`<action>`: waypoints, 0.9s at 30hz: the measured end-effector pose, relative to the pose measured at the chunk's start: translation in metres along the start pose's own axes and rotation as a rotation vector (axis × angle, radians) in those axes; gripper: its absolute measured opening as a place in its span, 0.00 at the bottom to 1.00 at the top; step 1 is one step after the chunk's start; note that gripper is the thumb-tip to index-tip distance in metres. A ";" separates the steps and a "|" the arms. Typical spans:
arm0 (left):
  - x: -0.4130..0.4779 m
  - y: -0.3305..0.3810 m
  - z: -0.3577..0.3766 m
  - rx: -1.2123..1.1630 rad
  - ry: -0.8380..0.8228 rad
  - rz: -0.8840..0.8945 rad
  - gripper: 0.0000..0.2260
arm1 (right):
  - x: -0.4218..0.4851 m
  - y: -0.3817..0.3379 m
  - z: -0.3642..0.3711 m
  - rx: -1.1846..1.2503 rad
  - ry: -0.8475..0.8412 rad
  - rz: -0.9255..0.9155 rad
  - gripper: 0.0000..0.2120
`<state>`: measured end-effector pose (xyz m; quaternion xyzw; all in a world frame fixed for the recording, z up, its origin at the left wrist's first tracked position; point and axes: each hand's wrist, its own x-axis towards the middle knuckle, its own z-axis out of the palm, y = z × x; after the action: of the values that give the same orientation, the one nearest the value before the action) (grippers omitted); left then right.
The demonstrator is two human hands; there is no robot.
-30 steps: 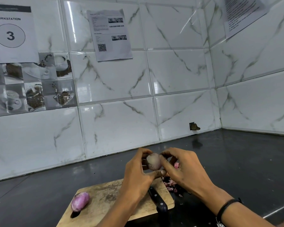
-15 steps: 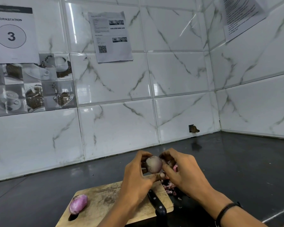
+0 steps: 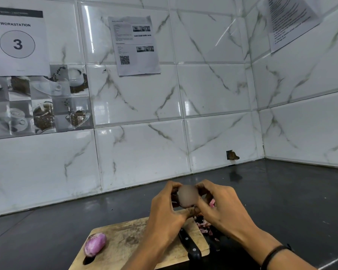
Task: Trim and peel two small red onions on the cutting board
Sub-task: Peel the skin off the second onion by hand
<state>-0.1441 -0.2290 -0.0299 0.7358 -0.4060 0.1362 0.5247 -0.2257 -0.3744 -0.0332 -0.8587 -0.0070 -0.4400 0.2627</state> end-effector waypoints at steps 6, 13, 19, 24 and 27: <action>-0.001 0.001 -0.001 0.023 -0.024 0.001 0.19 | 0.003 0.003 0.003 -0.106 -0.068 -0.008 0.14; -0.002 0.002 -0.002 0.021 -0.016 -0.038 0.21 | 0.002 0.006 0.004 -0.025 -0.011 -0.012 0.08; -0.002 0.002 -0.001 0.029 0.010 -0.056 0.18 | 0.001 0.001 0.001 0.037 0.021 -0.084 0.09; -0.001 -0.003 0.000 0.052 0.008 -0.054 0.17 | 0.001 0.003 0.001 0.140 -0.035 -0.099 0.14; 0.000 -0.006 0.001 0.065 -0.021 -0.066 0.21 | 0.002 0.004 0.000 0.174 -0.034 -0.104 0.14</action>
<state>-0.1392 -0.2288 -0.0341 0.7668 -0.3825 0.1240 0.5004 -0.2232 -0.3784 -0.0342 -0.8386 -0.0940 -0.4359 0.3128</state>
